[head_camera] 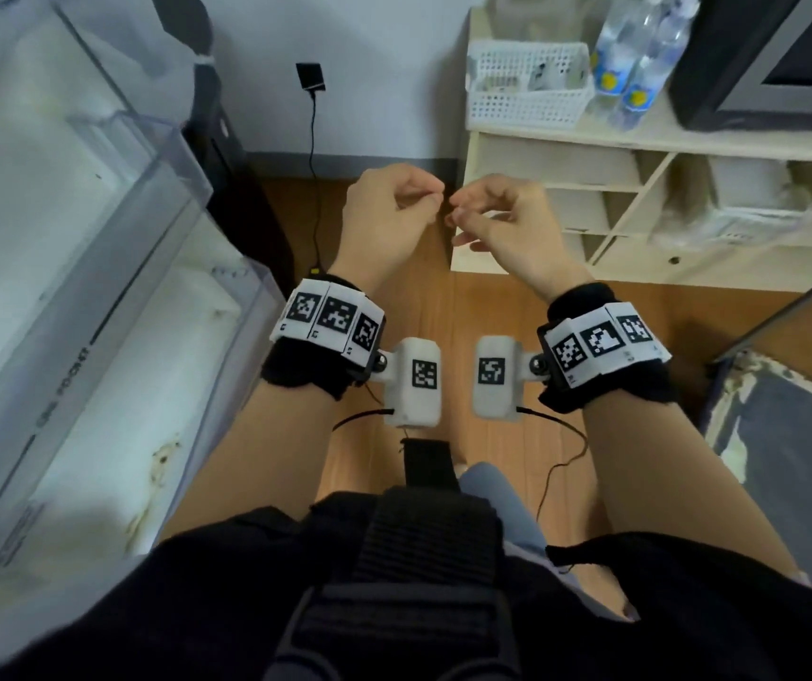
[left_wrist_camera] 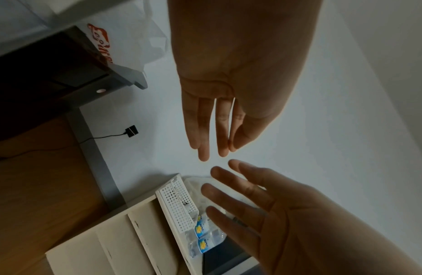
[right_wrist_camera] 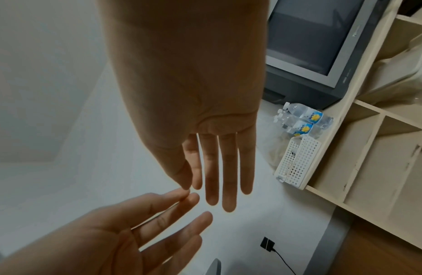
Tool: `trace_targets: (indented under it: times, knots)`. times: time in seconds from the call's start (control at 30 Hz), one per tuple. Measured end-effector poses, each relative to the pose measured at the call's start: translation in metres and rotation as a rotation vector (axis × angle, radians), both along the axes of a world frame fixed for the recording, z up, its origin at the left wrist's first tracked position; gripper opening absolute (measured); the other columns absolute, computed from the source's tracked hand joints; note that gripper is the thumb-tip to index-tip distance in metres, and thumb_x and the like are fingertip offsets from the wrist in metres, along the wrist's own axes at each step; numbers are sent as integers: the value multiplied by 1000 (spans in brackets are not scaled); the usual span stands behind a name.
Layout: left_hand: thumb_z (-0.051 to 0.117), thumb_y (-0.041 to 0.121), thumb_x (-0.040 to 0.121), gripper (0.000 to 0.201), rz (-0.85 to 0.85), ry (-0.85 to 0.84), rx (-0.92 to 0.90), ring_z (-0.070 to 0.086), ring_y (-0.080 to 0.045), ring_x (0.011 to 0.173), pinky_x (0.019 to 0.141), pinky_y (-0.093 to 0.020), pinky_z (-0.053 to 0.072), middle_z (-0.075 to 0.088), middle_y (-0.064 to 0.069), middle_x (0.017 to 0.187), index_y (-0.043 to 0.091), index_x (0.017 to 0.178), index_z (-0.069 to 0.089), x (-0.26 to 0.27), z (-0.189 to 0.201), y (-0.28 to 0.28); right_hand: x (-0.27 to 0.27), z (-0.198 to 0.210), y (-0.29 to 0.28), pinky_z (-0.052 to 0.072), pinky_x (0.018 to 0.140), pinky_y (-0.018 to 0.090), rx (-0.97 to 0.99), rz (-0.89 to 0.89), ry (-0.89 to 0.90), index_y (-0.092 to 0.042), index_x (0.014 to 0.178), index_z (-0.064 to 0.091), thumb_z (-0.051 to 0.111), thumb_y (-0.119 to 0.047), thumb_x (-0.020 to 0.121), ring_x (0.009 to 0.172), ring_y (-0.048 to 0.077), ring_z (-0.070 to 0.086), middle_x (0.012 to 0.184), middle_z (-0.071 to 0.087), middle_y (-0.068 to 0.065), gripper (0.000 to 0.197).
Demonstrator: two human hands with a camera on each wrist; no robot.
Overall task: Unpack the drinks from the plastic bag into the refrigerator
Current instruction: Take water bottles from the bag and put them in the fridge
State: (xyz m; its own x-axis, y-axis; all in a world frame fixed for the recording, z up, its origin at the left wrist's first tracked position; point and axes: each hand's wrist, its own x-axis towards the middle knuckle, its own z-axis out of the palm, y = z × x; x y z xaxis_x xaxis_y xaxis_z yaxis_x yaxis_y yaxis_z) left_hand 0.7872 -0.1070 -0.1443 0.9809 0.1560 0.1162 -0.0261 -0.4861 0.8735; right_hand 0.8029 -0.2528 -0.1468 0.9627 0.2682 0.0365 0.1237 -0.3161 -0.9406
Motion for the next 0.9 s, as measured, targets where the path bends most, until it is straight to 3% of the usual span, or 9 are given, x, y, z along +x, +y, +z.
trace_targets:
  times: [0.23,0.33,0.5,0.63,0.77,0.83,0.9]
  knots:
    - [62,19,90,12,56,41,-9,68,-16,96,93,-43,55,70,0,98,17,99,70,120,-3,-4,130,6,-5,44,54,5,3,76,8,-8,96,61,59,-4,89,58,-6,62,88,67,11,8]
    - [62,20,89,11,114,33,-28,68,-18,96,94,-44,54,71,-3,100,19,98,69,169,1,-2,188,11,-5,47,55,7,0,110,-2,-12,95,61,60,-9,90,67,4,65,94,68,11,7]
    - [64,18,87,12,208,49,-30,69,-19,94,91,-45,56,71,-3,96,19,98,69,225,-1,17,259,11,22,52,58,11,30,160,-11,-4,103,65,61,-12,89,75,15,69,96,70,12,16]
    - [65,15,88,13,321,68,-39,70,-16,88,90,-40,57,71,-2,95,14,100,69,264,-6,51,317,2,61,51,60,12,34,275,-9,-5,102,65,63,-13,88,79,21,70,96,70,15,16]
    - [63,13,90,13,455,79,-83,70,-16,90,86,-29,58,71,-4,98,15,101,68,300,-7,95,375,-10,120,56,75,26,12,407,-25,-11,101,65,63,-17,88,90,23,69,100,70,12,14]
    - [63,14,89,14,516,61,-64,70,-16,90,88,-33,58,72,-4,97,14,101,69,323,-9,125,402,-14,157,56,82,33,5,478,-51,-18,97,65,64,-19,87,91,21,69,97,70,7,10]
    - [62,15,89,16,576,71,-52,70,-16,91,91,-37,57,73,-5,98,13,103,69,345,-11,159,425,-14,194,56,77,27,-8,553,-56,-17,97,65,64,-18,88,85,16,68,94,69,4,10]
